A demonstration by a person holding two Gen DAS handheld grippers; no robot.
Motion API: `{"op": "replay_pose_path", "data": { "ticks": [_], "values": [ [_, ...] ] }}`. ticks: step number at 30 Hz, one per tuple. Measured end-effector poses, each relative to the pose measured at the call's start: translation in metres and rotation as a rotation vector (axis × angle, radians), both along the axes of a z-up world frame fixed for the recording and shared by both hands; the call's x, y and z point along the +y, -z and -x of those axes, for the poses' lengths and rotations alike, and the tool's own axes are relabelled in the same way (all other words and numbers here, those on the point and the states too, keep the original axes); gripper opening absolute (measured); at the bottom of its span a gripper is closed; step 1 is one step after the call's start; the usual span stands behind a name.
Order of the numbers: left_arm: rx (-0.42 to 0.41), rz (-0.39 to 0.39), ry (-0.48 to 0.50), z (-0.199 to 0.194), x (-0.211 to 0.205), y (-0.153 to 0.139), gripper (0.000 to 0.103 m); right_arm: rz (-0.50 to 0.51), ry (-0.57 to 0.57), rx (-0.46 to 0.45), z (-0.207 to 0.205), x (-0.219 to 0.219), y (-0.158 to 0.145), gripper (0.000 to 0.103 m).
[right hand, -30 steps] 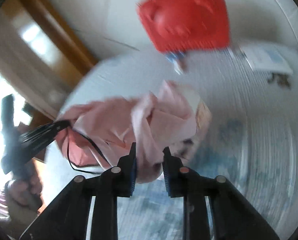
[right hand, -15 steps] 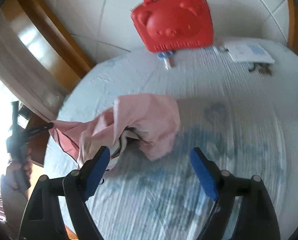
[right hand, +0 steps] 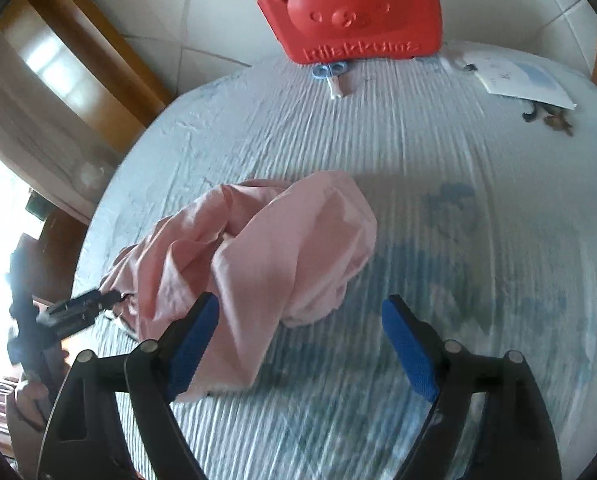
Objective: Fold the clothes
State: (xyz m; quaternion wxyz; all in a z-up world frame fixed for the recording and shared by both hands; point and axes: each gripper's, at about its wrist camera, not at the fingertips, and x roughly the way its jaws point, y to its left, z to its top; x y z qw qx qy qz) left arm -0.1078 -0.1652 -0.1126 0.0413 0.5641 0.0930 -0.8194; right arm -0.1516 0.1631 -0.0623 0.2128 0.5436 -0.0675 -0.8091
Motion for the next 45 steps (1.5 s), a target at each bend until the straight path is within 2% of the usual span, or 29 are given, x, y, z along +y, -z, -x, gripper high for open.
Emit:
{"op": "replay_pose_path", "data": {
  "ticks": [5,7,8,9,11,12,13,15,18,21,24,27,28,30,31,32,33,34,35,36,37,41,45],
  "values": [
    [0.01,-0.062,0.03,0.021,0.005,0.015,0.068,0.0,-0.018,-0.017,0.033,-0.024,0.015,0.086],
    [-0.01,-0.063,0.041,0.032,0.012,0.025,0.068,0.001,-0.046,-0.075,0.045,-0.036,0.031,0.086],
    [-0.019,-0.056,0.04,0.035,0.013,0.029,0.063,-0.005,-0.07,-0.1,0.048,-0.042,0.04,0.082],
    [-0.022,-0.05,0.038,0.038,0.014,0.034,0.042,-0.024,-0.092,-0.117,0.049,-0.048,0.048,0.056],
    [-0.027,-0.037,0.041,0.041,0.015,0.037,0.027,-0.087,-0.112,-0.12,0.047,-0.055,0.057,0.023],
    [-0.013,-0.031,0.042,0.04,0.015,0.033,0.016,-0.089,-0.111,-0.105,0.046,-0.054,0.056,0.021],
    [0.014,-0.013,0.047,0.039,0.014,0.022,0.013,-0.074,-0.096,-0.073,0.043,-0.048,0.048,0.018],
    [0.071,0.017,0.049,0.035,0.011,0.002,0.011,-0.046,-0.05,-0.012,0.038,-0.032,0.027,0.013],
    [0.223,0.077,0.051,0.028,0.007,-0.055,0.009,0.007,0.045,0.099,0.025,0.005,-0.018,0.01],
    [0.37,0.095,0.063,0.021,0.007,-0.114,0.009,0.03,0.136,0.218,0.003,0.043,-0.065,0.01],
    [0.528,0.094,0.083,0.009,0.013,-0.176,0.009,0.062,0.238,0.338,-0.035,0.089,-0.118,0.01],
    [0.581,0.049,0.128,-0.001,0.019,-0.206,0.009,0.043,0.295,0.393,-0.061,0.111,-0.148,0.01],
    [0.549,0.021,0.171,0.0,0.026,-0.207,0.009,0.02,0.316,0.378,-0.068,0.122,-0.151,0.01],
    [0.49,-0.012,0.223,0.003,0.042,-0.195,0.012,-0.003,0.34,0.329,-0.069,0.131,-0.142,0.01],
    [0.441,-0.029,0.26,0.005,0.052,-0.182,0.015,-0.041,0.365,0.265,-0.068,0.138,-0.126,0.01],
    [0.396,-0.051,0.291,0.006,0.062,-0.169,0.025,-0.058,0.386,0.225,-0.065,0.144,-0.113,0.016],
    [0.361,-0.069,0.314,0.007,0.072,-0.157,0.042,-0.067,0.404,0.184,-0.065,0.148,-0.098,0.03],
    [0.319,-0.089,0.342,0.007,0.085,-0.14,0.049,-0.08,0.434,0.128,-0.067,0.157,-0.078,0.039],
    [0.282,-0.096,0.371,0.004,0.101,-0.123,0.057,-0.091,0.457,0.096,-0.071,0.165,-0.064,0.058],
    [0.257,-0.099,0.392,0.002,0.115,-0.11,0.058,-0.096,0.471,0.079,-0.075,0.173,-0.058,0.069],
    [0.216,-0.106,0.424,-0.002,0.133,-0.091,0.058,-0.103,0.494,0.059,-0.083,0.182,-0.047,0.069],
    [0.125,-0.144,0.499,-0.017,0.193,-0.049,0.058,-0.092,0.522,0.037,-0.109,0.21,-0.032,0.069],
    [0.087,-0.103,0.547,-0.021,0.247,-0.021,0.059,-0.087,0.464,0.022,-0.119,0.218,-0.019,0.069]
  ]
}}
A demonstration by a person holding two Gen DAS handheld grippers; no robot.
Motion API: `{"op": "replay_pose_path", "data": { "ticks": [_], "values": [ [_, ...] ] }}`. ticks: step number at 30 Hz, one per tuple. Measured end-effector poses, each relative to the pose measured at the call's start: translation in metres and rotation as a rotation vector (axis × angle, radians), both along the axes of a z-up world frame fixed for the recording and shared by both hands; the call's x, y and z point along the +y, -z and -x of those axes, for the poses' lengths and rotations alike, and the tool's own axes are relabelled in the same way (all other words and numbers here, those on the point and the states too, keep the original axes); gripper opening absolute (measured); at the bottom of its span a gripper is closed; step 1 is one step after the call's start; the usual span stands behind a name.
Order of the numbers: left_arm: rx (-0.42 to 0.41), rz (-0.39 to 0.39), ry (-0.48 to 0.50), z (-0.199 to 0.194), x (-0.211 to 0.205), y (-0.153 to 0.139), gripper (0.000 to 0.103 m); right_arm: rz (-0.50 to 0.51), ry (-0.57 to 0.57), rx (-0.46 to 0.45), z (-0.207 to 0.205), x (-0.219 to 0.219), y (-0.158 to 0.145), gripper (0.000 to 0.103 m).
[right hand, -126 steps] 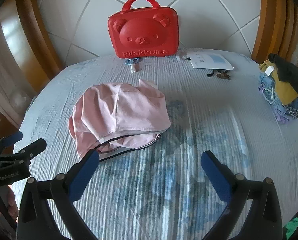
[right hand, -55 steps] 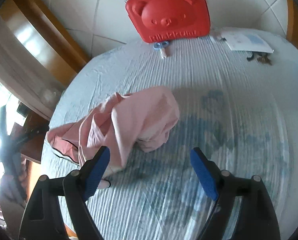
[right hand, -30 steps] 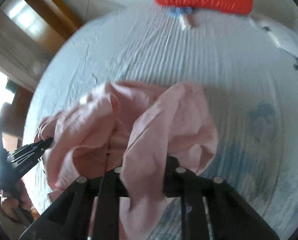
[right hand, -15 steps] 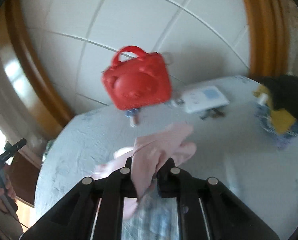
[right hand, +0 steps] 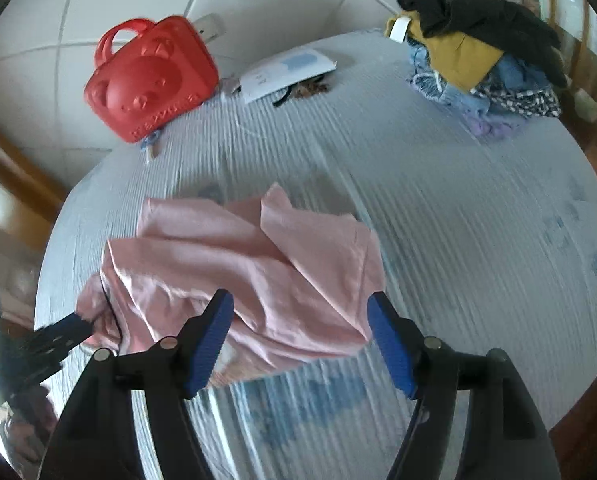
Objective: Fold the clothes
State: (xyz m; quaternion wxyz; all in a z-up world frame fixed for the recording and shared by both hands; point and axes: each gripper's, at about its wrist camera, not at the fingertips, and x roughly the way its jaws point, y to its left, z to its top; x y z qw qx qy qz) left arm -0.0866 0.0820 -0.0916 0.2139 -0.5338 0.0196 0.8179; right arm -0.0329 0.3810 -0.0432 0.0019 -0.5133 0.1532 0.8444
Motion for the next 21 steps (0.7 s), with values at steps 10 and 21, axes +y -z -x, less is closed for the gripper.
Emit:
{"op": "replay_pose_path", "data": {
  "ticks": [10,21],
  "values": [
    [-0.034,0.035,0.067,-0.006,0.075,0.037,0.059,0.027,-0.089,-0.061,0.001,0.016,0.037,0.069],
    [0.071,0.1,-0.017,0.005,0.068,0.04,0.006,0.039,-0.076,-0.125,0.041,0.025,0.076,0.098]
  ]
}}
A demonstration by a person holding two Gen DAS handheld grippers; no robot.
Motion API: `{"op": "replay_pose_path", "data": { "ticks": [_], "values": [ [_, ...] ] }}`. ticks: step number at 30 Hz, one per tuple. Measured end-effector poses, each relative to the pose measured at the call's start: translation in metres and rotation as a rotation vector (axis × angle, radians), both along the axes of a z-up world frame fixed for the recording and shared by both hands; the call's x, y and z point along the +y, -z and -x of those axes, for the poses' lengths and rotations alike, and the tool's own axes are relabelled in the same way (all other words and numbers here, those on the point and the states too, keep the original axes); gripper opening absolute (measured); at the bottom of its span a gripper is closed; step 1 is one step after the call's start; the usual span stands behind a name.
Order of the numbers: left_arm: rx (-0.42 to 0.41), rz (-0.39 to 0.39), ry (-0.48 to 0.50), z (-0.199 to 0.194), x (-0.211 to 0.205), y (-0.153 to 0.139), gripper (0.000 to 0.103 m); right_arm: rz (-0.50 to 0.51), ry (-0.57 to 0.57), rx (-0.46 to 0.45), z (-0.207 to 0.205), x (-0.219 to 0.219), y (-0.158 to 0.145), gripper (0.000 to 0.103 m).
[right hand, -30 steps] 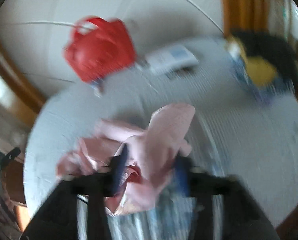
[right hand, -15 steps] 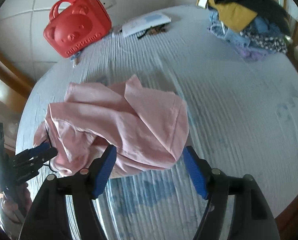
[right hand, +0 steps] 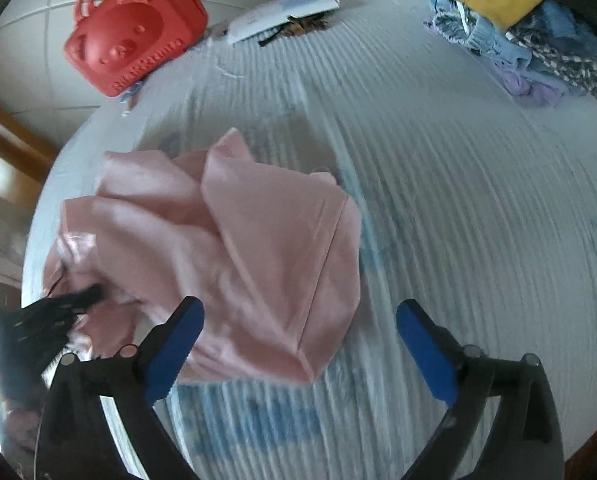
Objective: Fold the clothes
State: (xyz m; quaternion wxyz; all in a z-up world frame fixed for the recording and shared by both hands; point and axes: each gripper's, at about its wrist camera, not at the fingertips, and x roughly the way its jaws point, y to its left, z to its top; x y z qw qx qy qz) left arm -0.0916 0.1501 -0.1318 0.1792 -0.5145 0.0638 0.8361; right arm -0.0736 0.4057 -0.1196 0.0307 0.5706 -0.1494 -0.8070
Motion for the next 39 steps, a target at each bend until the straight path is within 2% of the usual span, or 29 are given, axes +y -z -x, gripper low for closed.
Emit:
{"op": "replay_pose_path", "data": {
  "ticks": [1,2,3,4,6,9,14,16,18,20,23,26,28,29,31,33,35,39],
  "values": [
    [0.018,-0.003,-0.016,0.002,-0.005,-0.007,0.005,0.011,-0.001,-0.001,0.003,-0.001,0.002,0.094],
    [0.041,-0.012,-0.037,0.005,-0.014,-0.017,0.005,0.034,-0.012,-0.009,0.006,-0.005,0.004,0.067],
    [0.075,-0.015,-0.057,0.006,-0.023,-0.03,0.005,0.031,-0.02,-0.021,0.009,-0.009,0.004,0.027],
    [0.1,-0.017,-0.07,0.007,-0.03,-0.042,0.004,0.031,-0.025,-0.009,0.009,-0.013,-0.001,0.018],
    [0.154,-0.026,-0.094,0.008,-0.047,-0.068,0.004,0.045,-0.04,0.041,0.009,-0.019,-0.019,0.015],
    [0.238,-0.051,-0.121,0.006,-0.075,-0.111,0.004,0.094,-0.04,0.191,0.0,-0.024,-0.074,0.011],
    [0.399,-0.095,-0.14,-0.008,-0.116,-0.192,0.004,0.1,-0.037,0.474,-0.027,-0.034,-0.175,0.01],
    [0.452,-0.103,-0.151,-0.011,-0.13,-0.218,0.004,0.076,-0.046,0.558,-0.03,-0.041,-0.208,0.01],
    [0.482,-0.105,-0.158,-0.004,-0.142,-0.235,0.004,0.064,-0.075,0.574,-0.015,-0.052,-0.221,0.01],
    [0.482,-0.084,-0.183,0.016,-0.152,-0.239,0.004,0.06,-0.103,0.547,0.006,-0.062,-0.222,0.01],
    [0.446,-0.049,-0.254,0.063,-0.175,-0.233,0.004,0.076,-0.12,0.474,0.033,-0.075,-0.202,0.01],
    [0.384,0.012,-0.354,0.126,-0.203,-0.207,0.005,0.09,-0.12,0.381,0.046,-0.085,-0.159,0.01],
    [0.31,0.025,-0.396,0.167,-0.223,-0.181,0.006,0.085,-0.12,0.318,0.05,-0.089,-0.128,0.011],
    [0.255,0.026,-0.404,0.186,-0.232,-0.165,0.006,0.077,-0.125,0.28,0.053,-0.093,-0.111,0.017],
    [0.155,0.003,-0.383,0.211,-0.242,-0.137,0.007,0.068,-0.13,0.23,0.055,-0.1,-0.082,0.034],
    [0.088,-0.007,-0.378,0.222,-0.25,-0.112,0.008,0.068,-0.149,0.194,0.056,-0.107,-0.061,0.06],
    [0.073,-0.007,-0.369,0.22,-0.255,-0.101,0.008,0.055,-0.18,0.171,0.056,-0.118,-0.045,0.069],
    [0.061,-0.06,-0.361,0.203,-0.272,-0.096,0.009,0.051,-0.275,0.166,0.066,-0.145,-0.035,0.075]
  ]
}}
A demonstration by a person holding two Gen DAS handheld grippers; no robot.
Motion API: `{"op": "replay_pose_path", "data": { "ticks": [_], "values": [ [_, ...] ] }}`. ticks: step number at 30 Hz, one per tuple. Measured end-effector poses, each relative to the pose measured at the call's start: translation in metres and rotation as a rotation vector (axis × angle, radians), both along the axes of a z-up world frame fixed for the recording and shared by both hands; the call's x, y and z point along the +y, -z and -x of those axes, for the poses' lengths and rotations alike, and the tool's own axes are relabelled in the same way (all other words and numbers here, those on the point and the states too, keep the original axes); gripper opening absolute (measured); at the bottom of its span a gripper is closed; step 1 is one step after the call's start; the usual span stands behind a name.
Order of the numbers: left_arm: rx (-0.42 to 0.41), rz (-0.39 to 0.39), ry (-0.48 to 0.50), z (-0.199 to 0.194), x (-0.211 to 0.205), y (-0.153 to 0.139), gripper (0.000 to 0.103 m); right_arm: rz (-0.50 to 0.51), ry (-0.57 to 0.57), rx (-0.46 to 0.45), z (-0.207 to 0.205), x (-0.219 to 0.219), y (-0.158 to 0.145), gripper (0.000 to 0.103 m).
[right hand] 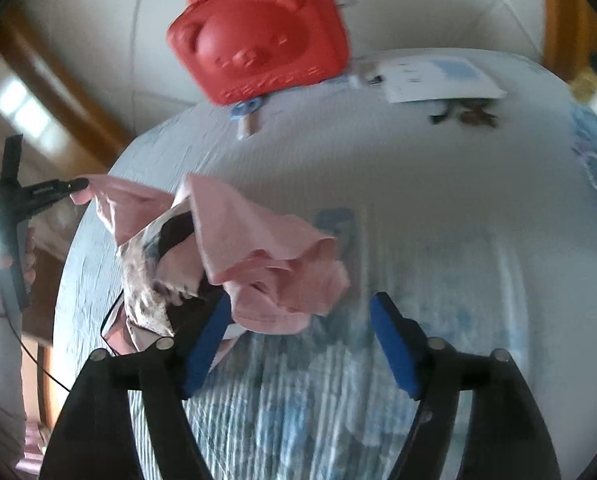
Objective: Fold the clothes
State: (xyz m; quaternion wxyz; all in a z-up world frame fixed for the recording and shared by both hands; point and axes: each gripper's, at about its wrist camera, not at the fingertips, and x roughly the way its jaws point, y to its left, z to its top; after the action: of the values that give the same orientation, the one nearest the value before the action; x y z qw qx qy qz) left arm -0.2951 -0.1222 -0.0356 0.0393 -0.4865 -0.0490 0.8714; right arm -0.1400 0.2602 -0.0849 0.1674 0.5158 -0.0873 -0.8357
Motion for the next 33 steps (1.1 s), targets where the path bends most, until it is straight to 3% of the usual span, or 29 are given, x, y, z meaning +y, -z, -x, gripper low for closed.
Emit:
{"op": "replay_pose_path", "data": {
  "ticks": [5,8,9,10,11,12,15,20,22,26,27,30,33],
  "values": [
    [0.022,-0.011,-0.034,-0.009,-0.02,-0.017,0.015,-0.063,-0.121,0.028,0.019,-0.041,0.009,0.082],
    [0.047,0.002,-0.034,-0.01,-0.025,-0.012,0.017,-0.081,-0.148,-0.005,0.035,-0.056,0.028,0.084],
    [0.058,0.011,-0.036,-0.01,-0.024,-0.009,0.017,-0.099,-0.16,-0.019,0.041,-0.061,0.036,0.079],
    [0.062,0.022,-0.039,-0.008,-0.022,-0.006,0.017,-0.158,-0.17,-0.039,0.048,-0.068,0.045,0.065],
    [0.061,0.029,-0.047,-0.007,-0.022,-0.003,0.016,-0.182,-0.17,-0.044,0.055,-0.07,0.049,0.018],
    [0.059,0.032,-0.049,-0.004,-0.021,-0.002,0.016,-0.18,-0.164,-0.043,0.059,-0.069,0.05,0.008],
    [0.059,0.076,-0.046,0.012,-0.013,-0.001,0.016,-0.207,-0.111,0.031,0.086,-0.061,0.031,0.008],
    [0.047,0.057,-0.05,0.032,-0.012,0.0,0.017,-0.186,0.041,0.177,0.148,-0.034,-0.014,0.009],
    [0.007,0.066,-0.023,0.03,-0.008,0.005,0.019,-0.195,0.081,0.145,0.167,-0.027,-0.018,0.016],
    [-0.052,0.085,0.062,-0.011,0.008,0.019,0.027,-0.157,0.094,0.163,0.149,-0.011,-0.025,0.074],
    [-0.061,0.075,0.069,-0.021,0.011,0.022,0.032,-0.141,0.098,0.166,0.136,-0.004,-0.026,0.08],
    [-0.118,0.012,0.079,-0.07,0.02,0.041,0.04,-0.08,0.118,0.127,0.099,0.022,-0.019,0.08],
    [-0.142,-0.014,0.07,-0.108,0.033,0.057,0.041,-0.064,0.129,0.072,0.058,0.037,-0.009,0.08]
  ]
}}
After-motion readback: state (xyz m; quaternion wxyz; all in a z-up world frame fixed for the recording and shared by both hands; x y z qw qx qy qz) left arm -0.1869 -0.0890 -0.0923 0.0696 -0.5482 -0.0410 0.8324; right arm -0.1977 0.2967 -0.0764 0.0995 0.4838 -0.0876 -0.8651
